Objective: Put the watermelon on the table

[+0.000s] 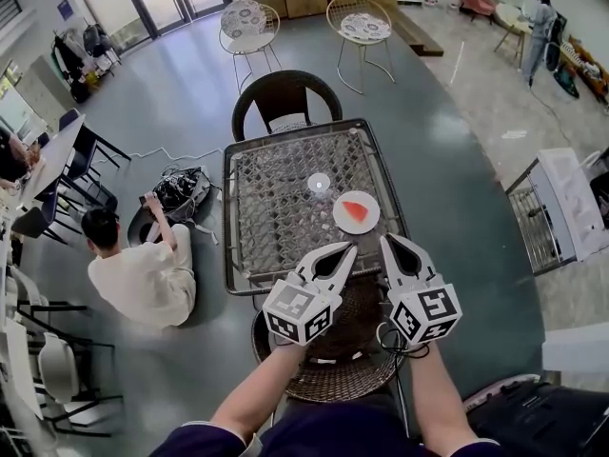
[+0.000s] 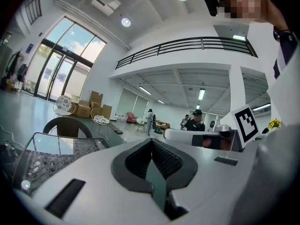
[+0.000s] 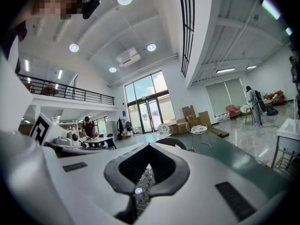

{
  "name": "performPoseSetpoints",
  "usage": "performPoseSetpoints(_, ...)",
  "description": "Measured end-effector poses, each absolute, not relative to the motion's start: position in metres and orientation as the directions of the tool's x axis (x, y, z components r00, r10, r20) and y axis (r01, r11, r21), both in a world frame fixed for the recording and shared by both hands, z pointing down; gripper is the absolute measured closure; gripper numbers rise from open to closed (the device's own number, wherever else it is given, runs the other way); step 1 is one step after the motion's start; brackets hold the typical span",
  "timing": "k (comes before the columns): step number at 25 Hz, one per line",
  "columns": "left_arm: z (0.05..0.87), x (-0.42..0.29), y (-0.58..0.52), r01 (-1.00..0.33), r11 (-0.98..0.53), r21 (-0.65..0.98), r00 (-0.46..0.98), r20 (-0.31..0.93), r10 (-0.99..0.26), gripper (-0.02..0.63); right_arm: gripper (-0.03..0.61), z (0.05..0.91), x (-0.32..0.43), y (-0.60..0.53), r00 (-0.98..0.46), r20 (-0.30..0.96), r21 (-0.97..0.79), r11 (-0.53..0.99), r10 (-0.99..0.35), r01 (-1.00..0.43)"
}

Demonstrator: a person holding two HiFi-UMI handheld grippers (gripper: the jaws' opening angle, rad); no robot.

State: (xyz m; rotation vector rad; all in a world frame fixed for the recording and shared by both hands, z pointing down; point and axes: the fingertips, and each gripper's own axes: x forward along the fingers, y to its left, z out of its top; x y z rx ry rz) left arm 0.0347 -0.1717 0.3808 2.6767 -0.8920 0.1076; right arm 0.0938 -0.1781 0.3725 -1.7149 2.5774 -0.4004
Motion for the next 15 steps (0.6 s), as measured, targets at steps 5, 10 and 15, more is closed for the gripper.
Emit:
performPoseSetpoints(5,0.3784,0.038,-0.1681,-0.592,-0.755,0.28,0.805,0.169,-0.569,0.607,0.577,0.3689,0.0976,-0.175,-0.393,0.12,-0.223,0.361,-0.912,-0.905)
performPoseSetpoints(10,0.3798,0.0387,-0.1659,-0.591,-0.756,0.28,0.806,0.17,-0.567,0.607,0.577,0.3704,0.0974,-0.1735,-0.393,0.117,-0.226,0.361,-0.912,-0.905)
performPoseSetpoints(15,0.3777,0.0371,-0.169,-0.593,-0.754,0.283,0.805,0.174,-0.568,0.607,0.577,0.3662,0.0954,-0.1772,-0.398,0.115,-0.228,0.366,-0.91,-0.902)
